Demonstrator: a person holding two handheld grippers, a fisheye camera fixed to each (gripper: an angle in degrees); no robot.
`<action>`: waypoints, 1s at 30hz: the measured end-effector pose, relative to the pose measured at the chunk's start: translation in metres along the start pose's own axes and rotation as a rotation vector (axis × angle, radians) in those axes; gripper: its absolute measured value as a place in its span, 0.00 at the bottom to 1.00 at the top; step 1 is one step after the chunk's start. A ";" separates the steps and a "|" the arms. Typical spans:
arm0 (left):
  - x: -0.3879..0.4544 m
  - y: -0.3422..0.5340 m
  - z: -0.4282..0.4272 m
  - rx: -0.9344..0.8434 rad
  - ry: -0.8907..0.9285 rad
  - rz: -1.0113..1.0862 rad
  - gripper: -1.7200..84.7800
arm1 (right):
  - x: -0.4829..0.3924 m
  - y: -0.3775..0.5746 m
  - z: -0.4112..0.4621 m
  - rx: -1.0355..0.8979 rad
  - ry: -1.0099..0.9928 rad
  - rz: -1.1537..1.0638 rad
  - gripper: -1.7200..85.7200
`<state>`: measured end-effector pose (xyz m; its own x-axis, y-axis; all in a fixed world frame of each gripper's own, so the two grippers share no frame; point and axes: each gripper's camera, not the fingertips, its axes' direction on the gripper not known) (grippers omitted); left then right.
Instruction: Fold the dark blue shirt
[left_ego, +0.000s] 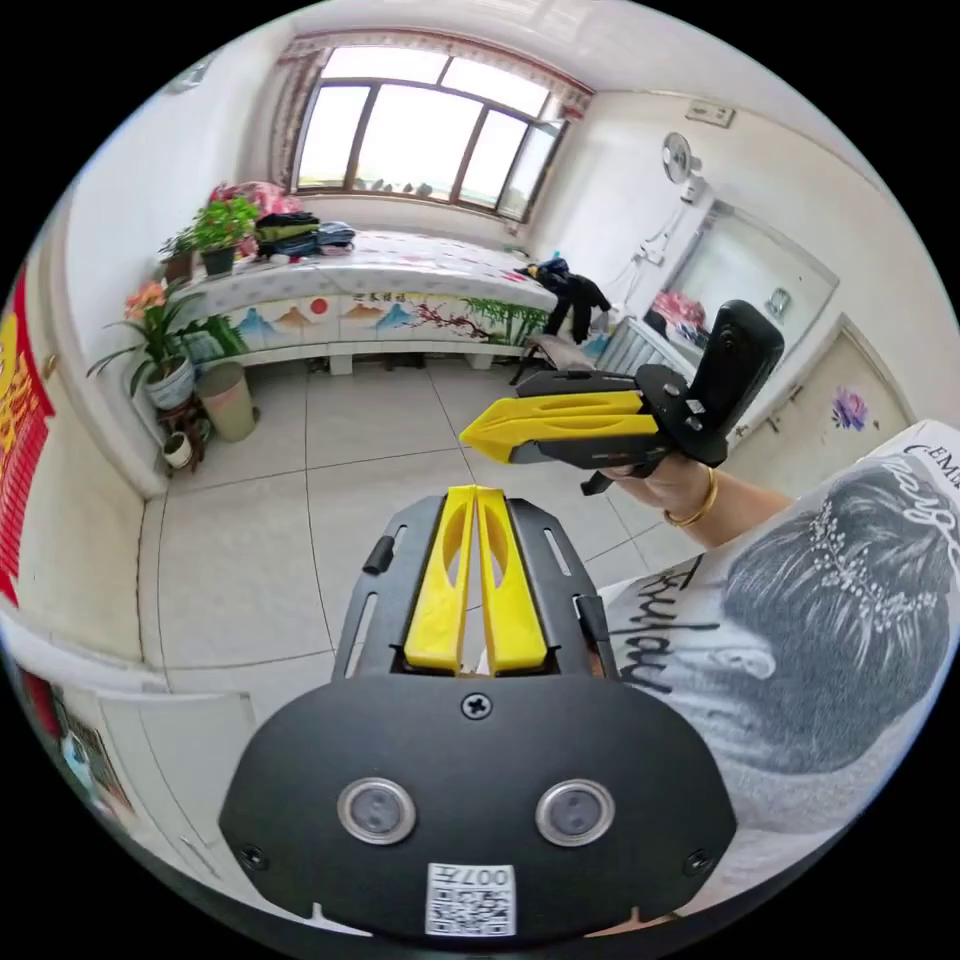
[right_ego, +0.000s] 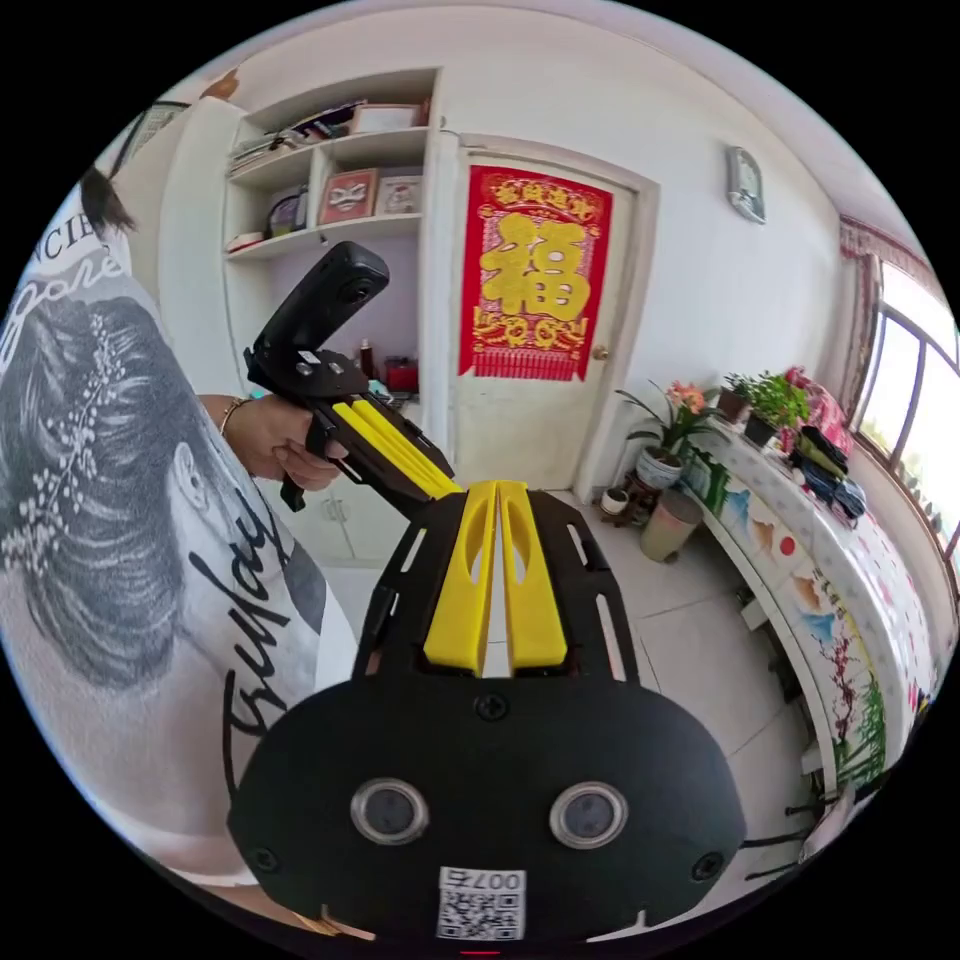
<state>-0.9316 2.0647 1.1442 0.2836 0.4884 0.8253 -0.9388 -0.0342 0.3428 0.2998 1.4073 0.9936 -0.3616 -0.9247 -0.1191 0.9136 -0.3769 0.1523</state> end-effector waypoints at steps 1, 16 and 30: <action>-0.007 -0.005 0.015 -0.014 0.000 0.020 0.01 | 0.008 0.000 -0.003 -0.001 0.022 0.013 0.02; -0.234 -0.153 0.382 -0.101 0.215 0.310 0.01 | 0.258 -0.025 -0.091 -0.173 0.433 0.364 0.02; -0.331 -0.329 0.784 -0.112 0.266 0.266 0.01 | 0.543 0.058 -0.278 -0.143 0.732 0.675 0.11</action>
<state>-0.5629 1.2304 1.1100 -0.0189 0.6847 0.7286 -0.9924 -0.1016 0.0697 0.2081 0.8982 0.6645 0.3993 -0.6635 -0.6327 0.9164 0.2683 0.2970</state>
